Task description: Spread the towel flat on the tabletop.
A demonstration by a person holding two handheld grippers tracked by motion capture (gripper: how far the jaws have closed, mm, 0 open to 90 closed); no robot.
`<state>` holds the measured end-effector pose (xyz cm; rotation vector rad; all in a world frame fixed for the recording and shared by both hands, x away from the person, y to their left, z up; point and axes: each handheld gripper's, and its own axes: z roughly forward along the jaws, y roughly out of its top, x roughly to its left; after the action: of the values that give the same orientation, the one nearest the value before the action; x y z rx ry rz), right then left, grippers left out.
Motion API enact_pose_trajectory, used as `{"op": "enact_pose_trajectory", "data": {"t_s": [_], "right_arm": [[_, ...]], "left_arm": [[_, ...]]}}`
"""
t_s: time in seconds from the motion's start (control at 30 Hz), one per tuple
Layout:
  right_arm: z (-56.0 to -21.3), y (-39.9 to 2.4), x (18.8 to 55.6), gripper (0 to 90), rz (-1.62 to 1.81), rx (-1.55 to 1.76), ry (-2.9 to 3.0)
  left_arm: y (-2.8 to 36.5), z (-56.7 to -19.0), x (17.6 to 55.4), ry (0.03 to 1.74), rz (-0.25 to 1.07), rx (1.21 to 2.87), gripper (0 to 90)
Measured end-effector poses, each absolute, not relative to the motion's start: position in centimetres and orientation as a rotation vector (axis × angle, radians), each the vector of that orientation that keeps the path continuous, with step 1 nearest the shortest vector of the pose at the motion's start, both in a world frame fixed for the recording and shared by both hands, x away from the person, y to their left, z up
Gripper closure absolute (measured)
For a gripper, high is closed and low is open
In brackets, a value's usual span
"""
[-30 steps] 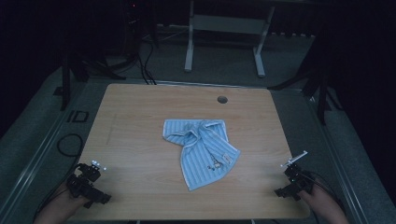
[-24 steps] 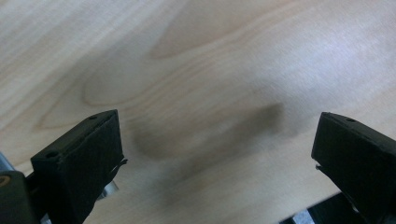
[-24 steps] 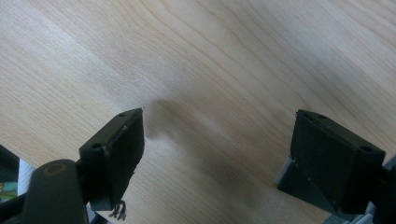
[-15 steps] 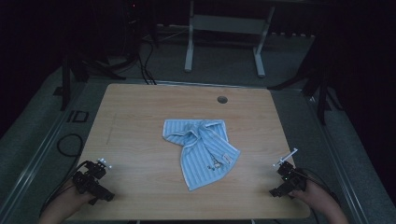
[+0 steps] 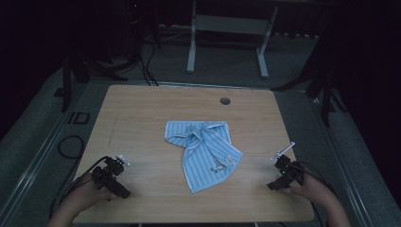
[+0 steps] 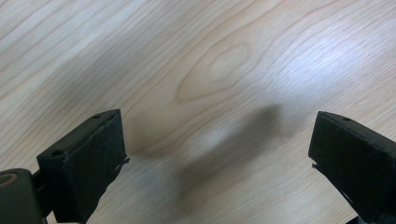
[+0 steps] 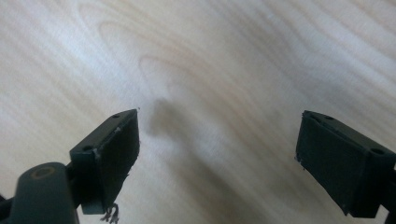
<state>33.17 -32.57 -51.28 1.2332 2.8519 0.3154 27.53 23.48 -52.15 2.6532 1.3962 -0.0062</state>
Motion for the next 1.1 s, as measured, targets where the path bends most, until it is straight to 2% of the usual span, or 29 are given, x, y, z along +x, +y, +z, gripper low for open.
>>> {"op": "enact_pose_trajectory", "data": {"t_s": [0.23, 0.5, 0.83, 1.1], "right_arm": [[-51.2, -31.9, 34.1, 14.5, 0.316, 1.211, 2.862], [-51.2, -30.0, 35.3, 17.3, 0.295, 1.142, 2.901], [-50.5, -27.3, 37.1, 17.5, 0.299, 1.083, 2.936], [-49.8, -25.4, 38.5, 17.5, 0.37, 1.051, 2.95]], "left_arm": [[22.5, -51.9, 28.3, 1.382, -0.021, 2.618, 3.6], [20.7, -51.8, 29.4, 1.351, -0.024, 2.666, 3.6], [17.8, -52.4, 31.2, 1.284, -0.086, 2.708, 3.6], [14.9, -51.7, 33.0, 1.217, -0.064, 2.712, 3.6]]}}
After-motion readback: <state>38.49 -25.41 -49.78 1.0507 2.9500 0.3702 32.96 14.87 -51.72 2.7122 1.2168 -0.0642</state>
